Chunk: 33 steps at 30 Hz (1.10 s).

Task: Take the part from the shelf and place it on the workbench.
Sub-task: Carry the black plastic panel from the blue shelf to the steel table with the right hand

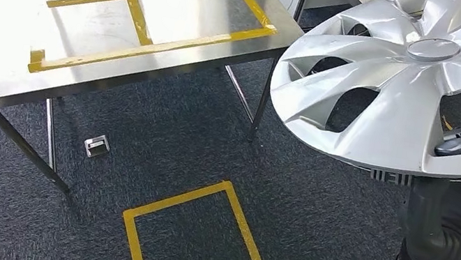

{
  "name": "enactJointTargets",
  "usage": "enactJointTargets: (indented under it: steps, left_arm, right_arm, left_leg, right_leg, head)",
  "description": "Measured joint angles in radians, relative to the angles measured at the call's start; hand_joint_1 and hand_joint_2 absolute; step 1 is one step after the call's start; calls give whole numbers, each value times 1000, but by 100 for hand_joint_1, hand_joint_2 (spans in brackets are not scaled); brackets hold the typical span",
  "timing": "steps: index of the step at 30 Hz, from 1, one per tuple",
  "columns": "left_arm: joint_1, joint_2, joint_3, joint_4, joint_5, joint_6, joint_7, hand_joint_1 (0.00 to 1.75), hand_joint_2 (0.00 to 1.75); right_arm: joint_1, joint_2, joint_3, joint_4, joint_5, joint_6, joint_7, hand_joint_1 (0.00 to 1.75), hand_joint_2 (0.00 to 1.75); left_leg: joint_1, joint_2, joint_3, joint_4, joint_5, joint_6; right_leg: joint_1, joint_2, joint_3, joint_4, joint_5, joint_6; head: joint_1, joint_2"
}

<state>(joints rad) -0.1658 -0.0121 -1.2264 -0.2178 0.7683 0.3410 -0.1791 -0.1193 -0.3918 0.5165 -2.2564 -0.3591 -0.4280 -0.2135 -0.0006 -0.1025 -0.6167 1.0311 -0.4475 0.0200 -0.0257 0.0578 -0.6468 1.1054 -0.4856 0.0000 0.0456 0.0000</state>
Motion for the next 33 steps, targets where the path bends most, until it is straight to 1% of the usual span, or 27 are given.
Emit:
enactJointTargets:
  steps: [1, 2, 3, 4, 5, 6, 7, 8, 9, 10, 11, 12, 13, 14, 15, 16, 17, 19, 20, 24, 28, 33]
  left_arm:
    - [-1, 0, 0, 0, 0, 0, 1, 0, 175]
    - [0, -1, 0, 0, 0, 0, 2, 0, 175]
    - [1, -1, 0, 0, 0, 1, 3, 0, 175]
    - [2, 0, 0, 0, 0, 1, 4, 0, 175]
    - [4, 0, 0, 0, 0, 1, 4, 0, 175]
    - [4, 1, 0, 0, 0, 1, 5, 0, 175]
    - [4, 1, 0, 0, 0, 2, 5, 0, 175]
    - [3, 0, 0, 0, 0, 2, 7, 0, 175]
    - [1, 0, 0, 0, 0, 2, 8, 0, 175]
    - [0, 0, 0, 0, 0, 2, 10, 0, 175]
    - [0, 0, 0, 0, 0, 2, 11, 0, 175]
    - [1, 0, 0, 0, 0, 2, 13, 0, 175]
    - [1, 0, 0, 0, 0, 2, 14, 0, 175]
    - [2, 1, 0, 0, 0, 2, 15, 0, 175]
    - [1, 1, 0, 0, 0, 2, 16, 0, 175]
    - [1, 1, 0, 0, 0, 2, 17, 0, 175]
    - [1, 1, 0, 0, 0, 3, 18, 0, 175]
    - [4, 1, 0, 0, 0, 3, 21, 0, 175]
    - [6, 1, 0, 0, 0, 3, 23, 0, 175]
    - [6, 1, 0, 0, 0, 3, 25, 0, 175]
    - [6, 1, 0, 0, 0, 3, 26, 0, 175]
    - [7, 1, 0, 0, 0, 2, 27, 0, 175]
  right_arm:
    - [0, 0, -1, 0, 0, 0, 0, 175, 175]
    - [1, 0, -2, 0, 0, 0, 0, 175, 175]
    - [0, 0, -3, 1, 0, 0, -1, 175, 175]
    - [-1, 0, -4, 1, 0, 0, -1, 175, 175]
    - [-1, 0, -5, 1, 0, 0, -1, 175, 175]
    - [-2, 0, -6, 1, 0, 0, -1, 175, 175]
    - [-2, 0, -7, 1, 0, 0, -2, 175, 175]
    - [-1, 0, -8, 1, 0, 0, -2, 175, 175]
    - [-1, 1, -8, 1, 0, 0, -2, 175, 175]
    - [-1, 1, -9, 1, 0, 0, -2, 175, 175]
    - [-1, 1, -9, 1, -1, 0, -2, 175, 175]
    - [0, 1, -9, 2, -2, 0, -2, 175, 175]
    - [0, 1, -9, 2, -4, 1, -3, 175, 175]
    - [-1, 1, -9, 2, -10, 2, -4, 175, 175]
    - [-1, 1, -10, 2, -20, 4, -7, 175, 175]
    - [-1, 1, -11, 2, -30, 7, -11, 175, 175]
    - [-1, 1, -12, 3, -41, 11, -14, 175, 175]
    - [-1, 1, -14, 4, -52, 16, -19, 175, 175]
    - [-1, 1, -15, 5, -54, 18, -21, 175, 175]
    - [0, 1, -17, 7, -58, 20, -21, 175, 175]
    - [0, 2, -19, 9, -58, 20, -21, 175, 175]
    - [0, 2, -21, 13, -61, 20, -22, 175, 175]
  left_leg:
    - [2, -13, -5, 3, 0, -4]
    - [5, -26, -10, 4, 1, -11]
    - [7, -39, -15, 5, 3, -17]
    - [9, -51, -17, 3, 4, -24]
    - [8, -44, -19, 5, 0, -30]
    - [5, -21, -27, 22, -12, -35]
    - [3, 12, -42, 58, -35, -40]
    - [2, 50, -66, 114, -64, -44]
    - [4, 73, -95, 180, -93, -48]
    - [7, 83, -120, 236, -112, -51]
    - [10, 88, -133, 264, -115, -54]
    - [12, 91, -127, 255, -99, -56]
    - [13, 95, -102, 207, -68, -57]
    - [13, 99, -66, 138, -36, -55]
    - [11, 104, -29, 76, -14, -52]
    - [9, 107, -3, 28, -4, -47]
    - [7, 109, 10, 4, -4, -44]
    - [6, 109, 13, -6, -8, -41]
    - [6, 109, 12, -7, -7, -42]
    - [6, 109, 11, -7, -10, -36]
    - [5, 109, 11, -7, -10, -33]
    - [5, 109, 12, -6, -10, -31]
  right_leg:
    - [-2, 23, 16, -43, 15, -1]
    - [-2, 38, 24, -65, 17, -1]
    - [-1, 34, 27, -70, 14, -1]
    - [-1, 21, 28, -72, 14, -3]
    - [-2, 7, 33, -77, 14, -7]
    - [-4, -9, 40, -82, 15, -12]
    - [-5, -26, 46, -87, 14, -17]
    - [-4, -42, 52, -89, 12, -21]
    - [-2, -59, 56, -89, 9, -23]
    - [-1, -74, 59, -88, 6, -24]
    - [-1, -89, 61, -88, 4, -23]
    - [-1, -103, 64, -87, 1, -22]
    - [-1, -112, 69, -87, -3, -20]
    - [-1, -121, 74, -86, -7, -16]
    - [1, -128, 77, -86, -10, -11]
    - [2, -132, 79, -85, -13, -6]
    - [5, -136, 78, -83, -14, -4]
    - [7, -139, 75, -80, -14, -5]
    - [8, -139, 74, -81, -13, -7]
    - [7, -138, 79, -94, -8, 1]
    - [7, -137, 80, -99, -5, 7]
    - [7, -137, 80, -99, -4, 9]
  head:
    - [0, 0]
    - [0, 0]
    - [0, 0]
    - [0, 0]
    - [-1, 0]
    - [-6, 0]
    - [-13, 0]
    - [-20, 0]
    - [-26, 0]
    - [-30, 0]
    - [-33, 0]
    - [-36, 0]
    - [-40, 0]
    - [-43, 0]
    - [-45, 0]
    - [-46, 0]
    - [-46, 0]
    - [-41, 0]
    - [-39, 0]
    - [-34, 0]
    - [-32, 0]
    - [-33, 0]
